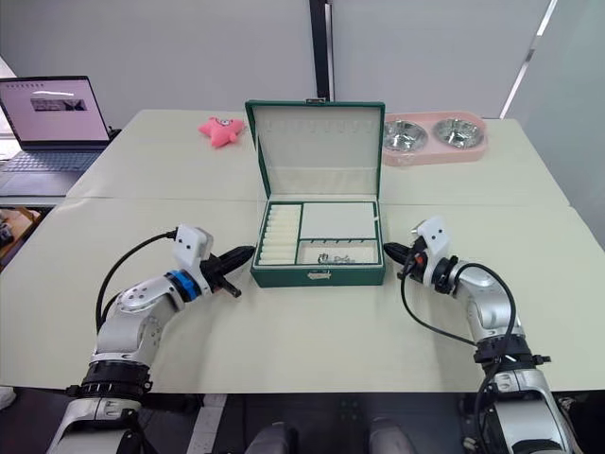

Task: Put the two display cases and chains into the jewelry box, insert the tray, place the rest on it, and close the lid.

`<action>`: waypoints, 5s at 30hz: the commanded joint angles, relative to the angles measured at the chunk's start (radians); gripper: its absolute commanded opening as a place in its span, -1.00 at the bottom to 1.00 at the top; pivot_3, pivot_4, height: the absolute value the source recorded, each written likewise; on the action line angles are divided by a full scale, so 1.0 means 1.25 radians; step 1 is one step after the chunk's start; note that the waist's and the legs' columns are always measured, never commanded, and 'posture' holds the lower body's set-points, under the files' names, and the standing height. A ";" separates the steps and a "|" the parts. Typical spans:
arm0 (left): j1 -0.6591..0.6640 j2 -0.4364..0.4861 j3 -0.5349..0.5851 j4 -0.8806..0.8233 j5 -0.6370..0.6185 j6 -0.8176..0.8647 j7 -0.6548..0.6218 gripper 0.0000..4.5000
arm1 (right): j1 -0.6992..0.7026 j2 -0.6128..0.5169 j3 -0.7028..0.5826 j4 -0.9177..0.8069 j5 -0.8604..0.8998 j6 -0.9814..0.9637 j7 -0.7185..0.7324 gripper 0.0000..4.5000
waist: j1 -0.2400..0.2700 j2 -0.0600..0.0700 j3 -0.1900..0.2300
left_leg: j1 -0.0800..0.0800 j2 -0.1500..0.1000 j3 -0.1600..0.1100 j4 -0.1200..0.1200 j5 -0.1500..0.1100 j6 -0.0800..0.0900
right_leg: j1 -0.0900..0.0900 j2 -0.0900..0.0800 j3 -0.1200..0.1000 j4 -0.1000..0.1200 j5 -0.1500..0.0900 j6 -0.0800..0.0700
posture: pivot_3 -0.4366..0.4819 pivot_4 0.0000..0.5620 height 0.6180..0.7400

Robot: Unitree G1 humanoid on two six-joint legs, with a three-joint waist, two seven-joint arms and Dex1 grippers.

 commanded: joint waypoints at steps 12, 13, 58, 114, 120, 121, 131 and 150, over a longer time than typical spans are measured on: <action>0.051 -0.019 -0.035 -0.150 -0.046 0.099 -0.081 -1.00 | 0.060 0.013 0.031 -0.175 0.059 0.114 0.057 -1.00 | 0.002 0.000 0.000 | 0.000 0.000 0.000 0.000 0.000 0.000 | 0.000 0.000 0.000 0.000 0.000 0.000 | -0.05 -0.47 1.00; 0.057 -0.019 -0.037 -0.157 -0.047 0.105 -0.084 -1.00 | 0.068 0.012 0.031 -0.192 0.068 0.130 0.060 -1.00 | 0.002 0.000 0.000 | 0.000 0.000 0.000 0.000 0.000 0.000 | 0.000 0.000 0.000 0.000 0.000 0.000 | -0.05 -0.47 1.00; 0.276 0.040 -0.025 -0.399 -0.110 0.244 -0.092 -1.00 | 0.264 -0.041 -0.002 -0.448 0.144 0.280 0.025 -1.00 | 0.001 0.000 0.000 | 0.001 0.000 -0.001 -0.001 0.000 0.000 | 0.001 0.000 0.000 -0.001 0.000 0.000 | -0.05 -0.47 1.00; 1.022 -0.183 0.335 -0.962 -0.332 -0.163 0.050 -1.00 | -0.569 -0.013 -0.135 0.735 -0.074 -0.333 0.080 -1.00 | -0.023 0.001 0.003 | 0.001 0.000 0.002 -0.001 0.000 0.000 | 0.001 0.000 0.002 -0.002 0.000 0.000 | -0.05 -0.47 1.00; 1.035 -0.193 0.316 -0.956 -0.317 -0.176 0.041 -1.00 | -0.594 0.006 -0.147 0.713 -0.066 -0.321 0.144 -1.00 | -0.023 0.003 0.004 | 0.001 0.000 0.002 -0.001 0.000 0.000 | 0.001 0.000 0.002 -0.002 0.000 0.000 | -0.05 -0.47 1.00; 1.038 -0.195 0.313 -0.954 -0.314 -0.179 0.038 -1.00 | -0.596 0.009 -0.148 0.710 -0.064 -0.318 0.155 -1.00 | -0.023 0.003 0.004 | 0.001 0.000 0.002 -0.001 0.000 0.000 | 0.001 0.000 0.002 -0.002 0.000 0.000 | -0.05 -0.47 1.00; 1.037 -0.192 0.293 -0.922 -0.295 -0.210 0.019 -1.00 | -0.596 0.000 -0.152 0.636 -0.010 -0.154 0.372 -1.00 | -0.029 0.004 0.004 | 0.001 0.000 0.003 -0.001 0.000 0.000 | 0.000 0.000 0.003 -0.002 0.000 0.000 | -0.05 -0.47 1.00; 1.014 -0.161 0.306 -0.922 -0.316 -0.187 0.060 -1.00 | -0.465 -0.063 -0.100 0.530 -0.049 -0.097 0.417 -1.00 | -0.023 0.004 0.004 | 0.001 0.000 0.002 -0.001 0.000 0.000 | 0.001 0.000 0.002 -0.002 0.000 0.000 | -0.05 -0.47 1.00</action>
